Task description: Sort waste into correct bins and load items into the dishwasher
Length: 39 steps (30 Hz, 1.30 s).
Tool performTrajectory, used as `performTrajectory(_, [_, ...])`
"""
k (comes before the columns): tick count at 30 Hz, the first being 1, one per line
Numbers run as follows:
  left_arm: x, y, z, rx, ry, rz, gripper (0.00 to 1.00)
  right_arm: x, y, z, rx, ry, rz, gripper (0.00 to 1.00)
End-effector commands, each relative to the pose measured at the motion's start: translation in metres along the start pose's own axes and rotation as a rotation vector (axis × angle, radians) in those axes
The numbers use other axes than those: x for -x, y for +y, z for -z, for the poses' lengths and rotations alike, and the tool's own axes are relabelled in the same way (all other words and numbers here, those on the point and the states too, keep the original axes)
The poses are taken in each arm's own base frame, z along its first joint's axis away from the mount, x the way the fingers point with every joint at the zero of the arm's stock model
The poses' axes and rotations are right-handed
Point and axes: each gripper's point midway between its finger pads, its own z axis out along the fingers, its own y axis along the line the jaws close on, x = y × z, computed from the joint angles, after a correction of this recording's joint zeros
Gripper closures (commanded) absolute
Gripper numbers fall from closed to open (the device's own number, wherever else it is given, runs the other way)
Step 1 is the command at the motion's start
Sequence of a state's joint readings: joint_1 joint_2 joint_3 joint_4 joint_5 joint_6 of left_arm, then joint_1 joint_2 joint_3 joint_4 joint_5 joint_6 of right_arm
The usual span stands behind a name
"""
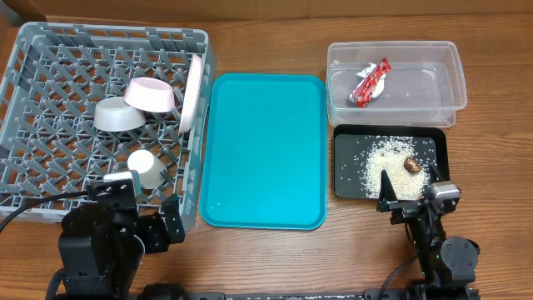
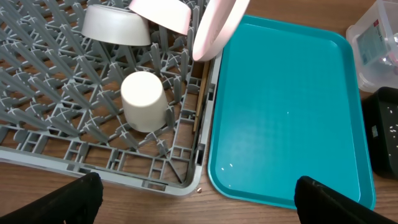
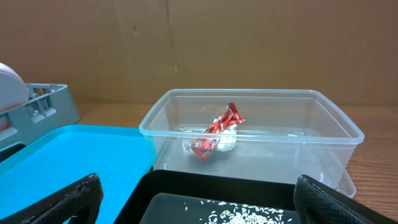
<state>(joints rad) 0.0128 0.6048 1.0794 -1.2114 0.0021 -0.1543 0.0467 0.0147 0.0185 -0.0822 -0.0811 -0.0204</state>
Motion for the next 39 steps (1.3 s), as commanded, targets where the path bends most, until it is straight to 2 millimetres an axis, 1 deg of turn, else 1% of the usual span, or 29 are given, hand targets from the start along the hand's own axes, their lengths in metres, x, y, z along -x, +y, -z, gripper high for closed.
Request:
performTrajectory(1, [0.0,0.002,0.0,0.01,-0.003,-0.013,0.0,-0.001,0.0,0.0,0.004,-0.006,0.011,0.0])
performTrajectory(27, [0.0,0.002,0.0,0.01,-0.003,-0.013,0.0,-0.001,0.0,0.0,0.004,-0.006,0.011,0.0])
performTrajectory(30, [0.002,0.008,0.0,0.041,-0.024,-0.038,0.0,-0.001,0.0,0.0,0.004,-0.006,0.011,0.0])
performTrajectory(33, [0.002,0.01,-0.006,0.043,-0.087,-0.031,0.0,-0.001,0.0,0.0,0.004,-0.006,0.011,0.0])
performTrajectory(39, [-0.011,0.012,-0.045,0.009,-0.298,-0.003,0.0,-0.001,0.0,0.0,0.004,-0.006,0.011,0.0])
